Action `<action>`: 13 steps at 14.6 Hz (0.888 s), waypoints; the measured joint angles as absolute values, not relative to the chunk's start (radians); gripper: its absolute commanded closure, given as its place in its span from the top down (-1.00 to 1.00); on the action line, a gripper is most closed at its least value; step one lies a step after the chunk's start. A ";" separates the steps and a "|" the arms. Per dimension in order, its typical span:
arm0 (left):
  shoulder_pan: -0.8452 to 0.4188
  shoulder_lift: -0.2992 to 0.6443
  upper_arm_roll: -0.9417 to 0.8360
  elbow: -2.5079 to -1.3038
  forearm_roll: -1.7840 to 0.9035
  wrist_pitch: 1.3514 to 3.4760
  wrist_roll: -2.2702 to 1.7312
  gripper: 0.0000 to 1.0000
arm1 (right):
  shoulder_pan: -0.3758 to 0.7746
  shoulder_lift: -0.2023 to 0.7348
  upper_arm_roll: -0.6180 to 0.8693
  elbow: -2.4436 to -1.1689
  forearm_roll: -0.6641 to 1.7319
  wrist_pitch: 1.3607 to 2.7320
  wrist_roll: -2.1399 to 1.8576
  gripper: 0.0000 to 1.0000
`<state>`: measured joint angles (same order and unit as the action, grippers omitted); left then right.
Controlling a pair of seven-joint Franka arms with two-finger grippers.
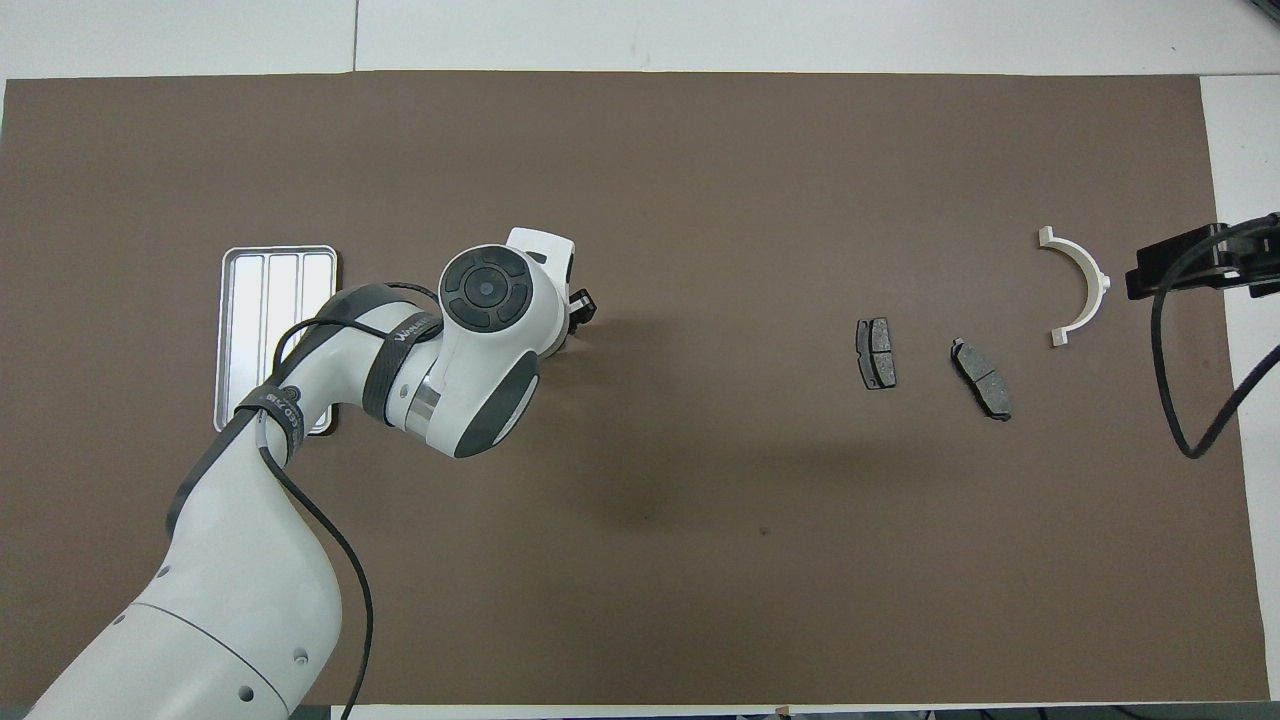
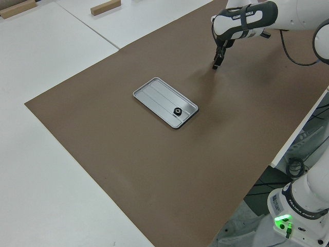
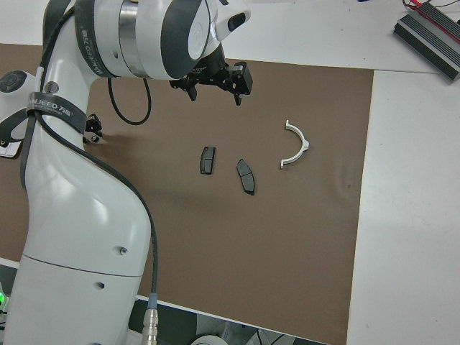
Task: Pick bearing gear from pile to tray
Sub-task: 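Grasp the second bearing with the left gripper and lift it, then carry the bearing with the left gripper and release it into the tray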
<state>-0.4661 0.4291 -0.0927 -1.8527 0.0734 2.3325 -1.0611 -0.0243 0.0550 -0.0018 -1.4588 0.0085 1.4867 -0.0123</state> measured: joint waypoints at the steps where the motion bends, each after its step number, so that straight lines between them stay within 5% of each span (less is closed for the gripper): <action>1: -0.468 0.429 -0.093 -1.853 0.073 2.333 -1.065 -0.10 | -0.025 0.063 -0.002 -1.459 0.009 1.490 -0.012 1.00; 5: -0.470 0.428 -0.090 -1.855 0.077 2.322 -1.073 -1.00 | -0.030 0.060 -0.002 -1.458 0.009 1.501 -0.012 1.00; 13: -0.413 0.387 -0.068 -1.806 0.085 2.190 -1.008 -1.00 | -0.030 0.024 -0.001 -1.490 0.009 1.529 -0.012 1.00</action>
